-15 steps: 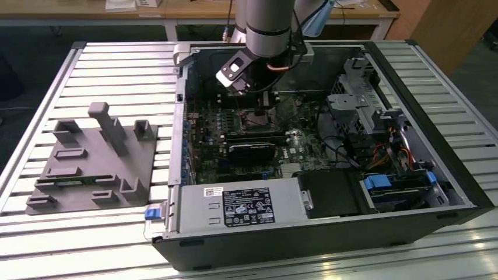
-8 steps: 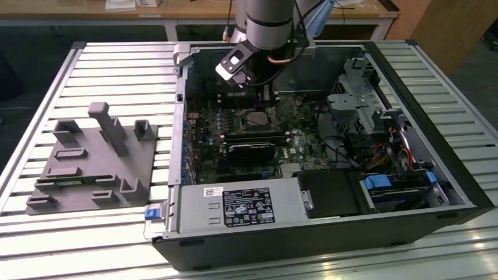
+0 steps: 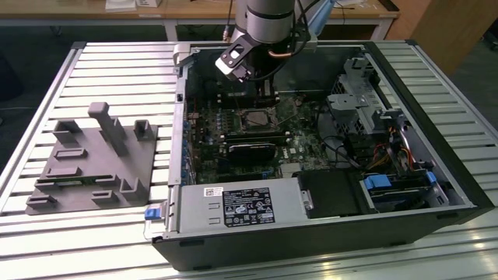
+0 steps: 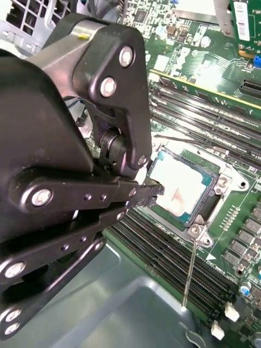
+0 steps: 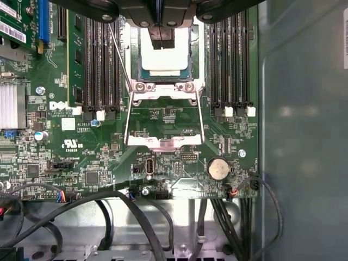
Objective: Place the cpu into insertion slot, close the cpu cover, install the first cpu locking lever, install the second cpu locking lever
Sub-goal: 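Place the cpu into insertion slot, then close the cpu cover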
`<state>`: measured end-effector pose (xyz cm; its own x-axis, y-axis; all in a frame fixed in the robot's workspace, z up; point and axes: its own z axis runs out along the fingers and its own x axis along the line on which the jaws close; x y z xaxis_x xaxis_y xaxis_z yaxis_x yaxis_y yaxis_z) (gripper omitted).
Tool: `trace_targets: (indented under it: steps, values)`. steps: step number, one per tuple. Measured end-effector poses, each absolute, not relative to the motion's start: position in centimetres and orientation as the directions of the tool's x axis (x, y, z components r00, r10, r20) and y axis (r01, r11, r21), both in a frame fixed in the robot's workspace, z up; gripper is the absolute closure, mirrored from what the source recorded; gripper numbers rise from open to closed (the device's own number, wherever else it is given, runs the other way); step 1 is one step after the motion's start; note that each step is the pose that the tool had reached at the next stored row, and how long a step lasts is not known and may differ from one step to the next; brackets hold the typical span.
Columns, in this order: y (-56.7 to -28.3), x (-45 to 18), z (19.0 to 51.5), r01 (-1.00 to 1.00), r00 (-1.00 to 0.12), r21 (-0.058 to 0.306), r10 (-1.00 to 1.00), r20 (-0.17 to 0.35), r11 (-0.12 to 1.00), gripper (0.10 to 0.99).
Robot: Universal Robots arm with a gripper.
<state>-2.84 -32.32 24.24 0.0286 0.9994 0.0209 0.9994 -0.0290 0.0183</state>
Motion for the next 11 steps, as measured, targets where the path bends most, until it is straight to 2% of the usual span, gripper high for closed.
trace_targets:
  steps: [11]
  values:
    - [-32.28,-2.84,24.25,0.999,0.029,0.018,0.999,0.021,-0.029,0.98]
